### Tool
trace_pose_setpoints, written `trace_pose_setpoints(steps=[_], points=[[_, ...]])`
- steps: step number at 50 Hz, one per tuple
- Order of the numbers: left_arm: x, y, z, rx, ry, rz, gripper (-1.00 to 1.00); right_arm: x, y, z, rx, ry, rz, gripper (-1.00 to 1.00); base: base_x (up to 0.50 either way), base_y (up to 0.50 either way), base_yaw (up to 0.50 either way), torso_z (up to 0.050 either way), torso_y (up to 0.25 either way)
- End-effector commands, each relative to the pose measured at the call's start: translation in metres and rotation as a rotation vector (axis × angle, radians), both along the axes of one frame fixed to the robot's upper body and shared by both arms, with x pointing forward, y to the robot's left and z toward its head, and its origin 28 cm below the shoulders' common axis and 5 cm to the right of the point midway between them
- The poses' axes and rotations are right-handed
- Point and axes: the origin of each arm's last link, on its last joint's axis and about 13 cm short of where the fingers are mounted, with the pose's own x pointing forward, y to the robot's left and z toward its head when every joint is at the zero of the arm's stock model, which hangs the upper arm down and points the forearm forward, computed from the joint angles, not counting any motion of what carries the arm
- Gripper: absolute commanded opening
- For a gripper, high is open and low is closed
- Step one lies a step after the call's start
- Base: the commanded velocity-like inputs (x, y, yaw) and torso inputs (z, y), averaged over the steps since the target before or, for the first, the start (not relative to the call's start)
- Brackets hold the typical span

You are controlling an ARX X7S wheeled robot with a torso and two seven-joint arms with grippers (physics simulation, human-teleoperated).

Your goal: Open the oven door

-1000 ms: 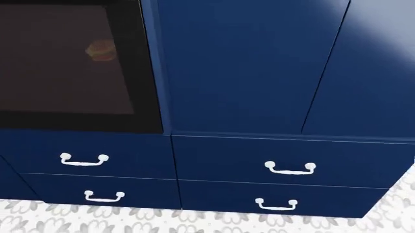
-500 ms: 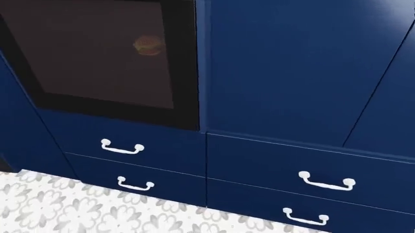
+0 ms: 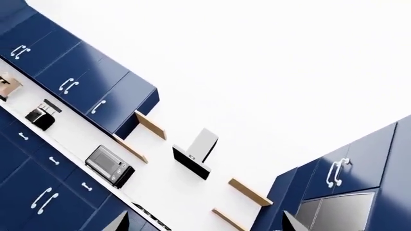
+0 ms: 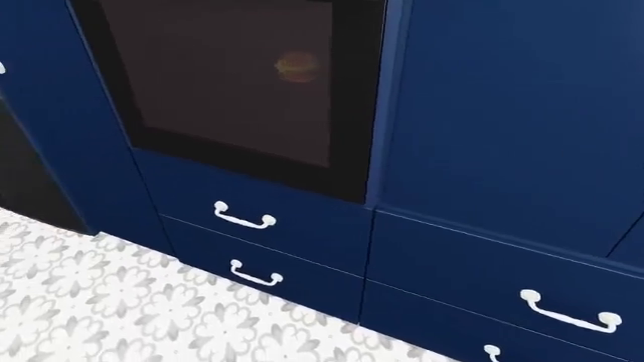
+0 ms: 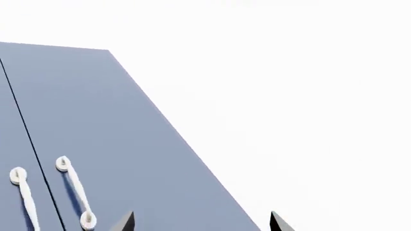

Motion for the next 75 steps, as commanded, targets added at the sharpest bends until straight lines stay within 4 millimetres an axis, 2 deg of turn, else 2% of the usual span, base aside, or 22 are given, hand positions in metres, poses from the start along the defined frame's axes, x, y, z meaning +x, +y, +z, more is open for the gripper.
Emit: trace_pose_setpoints(steps=[1, 24, 33, 50, 75], points=[[0.0002, -0.0001, -0.0002, 0.0, 0.001, 0.0, 1.0, 0.0006, 0.0001, -0.0002, -0.001, 0.001, 0.003, 1.0, 0.0, 0.0, 0.5, 0.0, 0.0], [-0.0003, 0.0004, -0.0007, 0.0, 0.005, 0.001, 1.0, -0.0001, 0.0003, -0.0003, 0.007, 0.007, 0.005, 1.0, 0.0, 0.0, 0.5, 0.0, 0.0], [-0.0011, 0.0003, -0.0011, 0.001, 0.005, -0.002, 1.0, -0.0008, 0.0019, -0.0003, -0.008, 0.023, 0.032, 1.0, 0.03, -0.05, 0.0, 0.0, 0.0], [-0.0004, 0.0, -0.0011, 0.001, 0.004, -0.003, 1.0, -0.0014, 0.0015, 0.0, -0.006, 0.026, 0.042, 1.0, 0.46, -0.3, 0.0, 0.0, 0.0], [-0.0008, 0.0002, -0.0014, 0.001, 0.007, -0.002, 1.0, -0.0018, 0.0016, 0.0006, -0.008, 0.022, 0.037, 1.0, 0.58, -0.03, 0.0, 0.0, 0.0]])
